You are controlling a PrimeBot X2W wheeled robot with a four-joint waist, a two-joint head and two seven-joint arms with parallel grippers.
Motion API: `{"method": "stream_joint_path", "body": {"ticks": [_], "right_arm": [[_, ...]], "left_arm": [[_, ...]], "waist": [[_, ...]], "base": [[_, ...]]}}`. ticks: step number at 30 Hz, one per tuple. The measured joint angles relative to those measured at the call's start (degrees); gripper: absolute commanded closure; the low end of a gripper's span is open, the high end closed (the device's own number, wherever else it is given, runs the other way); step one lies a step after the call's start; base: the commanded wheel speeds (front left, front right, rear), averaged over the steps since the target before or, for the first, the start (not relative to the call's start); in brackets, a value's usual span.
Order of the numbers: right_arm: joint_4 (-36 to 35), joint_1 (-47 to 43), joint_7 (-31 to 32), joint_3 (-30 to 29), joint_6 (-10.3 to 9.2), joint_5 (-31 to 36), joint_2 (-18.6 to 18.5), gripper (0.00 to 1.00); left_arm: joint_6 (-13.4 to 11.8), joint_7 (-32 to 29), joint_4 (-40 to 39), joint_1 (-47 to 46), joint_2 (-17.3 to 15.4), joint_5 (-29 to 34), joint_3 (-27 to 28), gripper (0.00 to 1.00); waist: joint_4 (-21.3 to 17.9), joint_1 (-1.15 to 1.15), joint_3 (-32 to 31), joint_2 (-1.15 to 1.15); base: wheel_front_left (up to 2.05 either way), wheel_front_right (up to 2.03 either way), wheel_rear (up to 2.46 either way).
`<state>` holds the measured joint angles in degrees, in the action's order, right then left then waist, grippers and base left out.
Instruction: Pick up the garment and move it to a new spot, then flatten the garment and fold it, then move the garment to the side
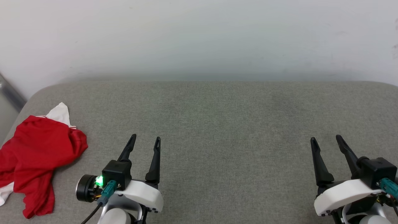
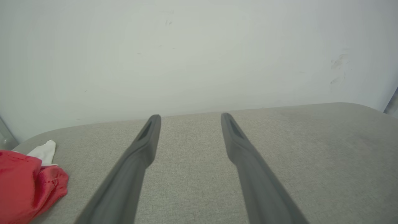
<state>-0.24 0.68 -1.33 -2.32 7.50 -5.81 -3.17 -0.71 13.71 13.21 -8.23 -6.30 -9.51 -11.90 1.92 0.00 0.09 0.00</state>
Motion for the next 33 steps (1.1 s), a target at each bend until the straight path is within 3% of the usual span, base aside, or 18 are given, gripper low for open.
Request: {"method": "stream_joint_path", "body": {"ticks": [20, 33], "right_arm": [[0.31, 0.04, -1.10, -1.03, 0.00, 2.54, 0.14, 0.00], [-0.88, 0.32, -0.66, 0.15, 0.00, 4.25, -0.01, 0.00]], "left_arm": [[1.00, 1.29, 2.91, -0.56, 1.80, 1.79, 1.74, 0.00], [0.12, 1.37, 3.35, -2.35, 2.89, 0.14, 4.02, 0.00]], "waist": [[1.18, 0.00, -0.14, 0.00], [10.35, 0.00, 0.88, 0.00]], "base": [[0.00, 0.00, 0.00], [0.00, 0.00, 0.00]]}}
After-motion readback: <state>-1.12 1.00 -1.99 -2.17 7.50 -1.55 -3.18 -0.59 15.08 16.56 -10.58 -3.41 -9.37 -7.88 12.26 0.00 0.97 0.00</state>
